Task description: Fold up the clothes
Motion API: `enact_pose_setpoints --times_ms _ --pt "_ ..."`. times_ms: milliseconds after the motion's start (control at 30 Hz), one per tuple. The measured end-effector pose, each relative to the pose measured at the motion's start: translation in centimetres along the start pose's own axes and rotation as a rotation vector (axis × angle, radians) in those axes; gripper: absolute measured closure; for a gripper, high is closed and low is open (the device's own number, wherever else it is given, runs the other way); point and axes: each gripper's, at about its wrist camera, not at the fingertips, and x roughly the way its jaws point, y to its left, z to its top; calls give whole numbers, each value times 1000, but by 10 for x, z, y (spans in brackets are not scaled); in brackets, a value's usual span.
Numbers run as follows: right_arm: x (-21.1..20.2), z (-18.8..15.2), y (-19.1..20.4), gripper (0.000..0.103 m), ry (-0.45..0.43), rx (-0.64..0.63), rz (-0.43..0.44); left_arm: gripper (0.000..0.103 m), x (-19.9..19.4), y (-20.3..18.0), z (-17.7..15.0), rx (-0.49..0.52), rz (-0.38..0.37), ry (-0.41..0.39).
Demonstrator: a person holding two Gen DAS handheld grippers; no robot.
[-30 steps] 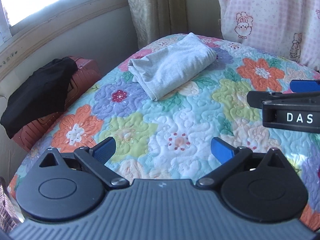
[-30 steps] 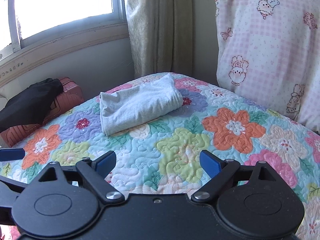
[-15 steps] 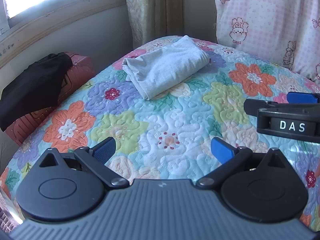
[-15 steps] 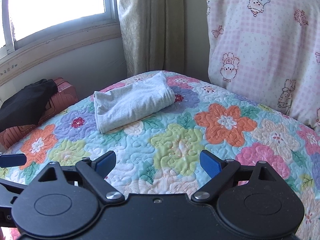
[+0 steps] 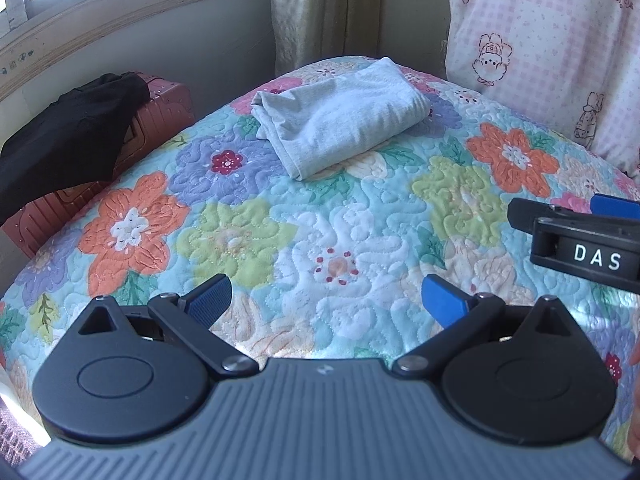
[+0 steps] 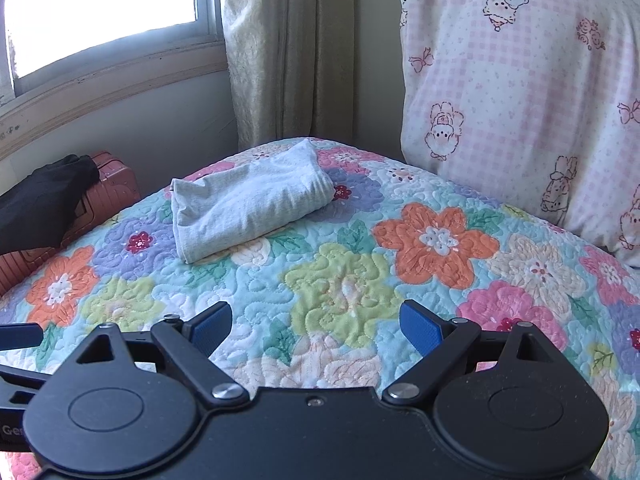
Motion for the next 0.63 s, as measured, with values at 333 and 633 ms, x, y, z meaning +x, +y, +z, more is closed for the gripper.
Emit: enact_pose_setpoints --times_ms 333,633 --pt "-1 -1 0 10 5 -4 -7 0 -1 -9 -4 18 24 1" --pt "-3 -3 -2 10 18 2 -5 0 -7 -6 -2 10 16 -3"
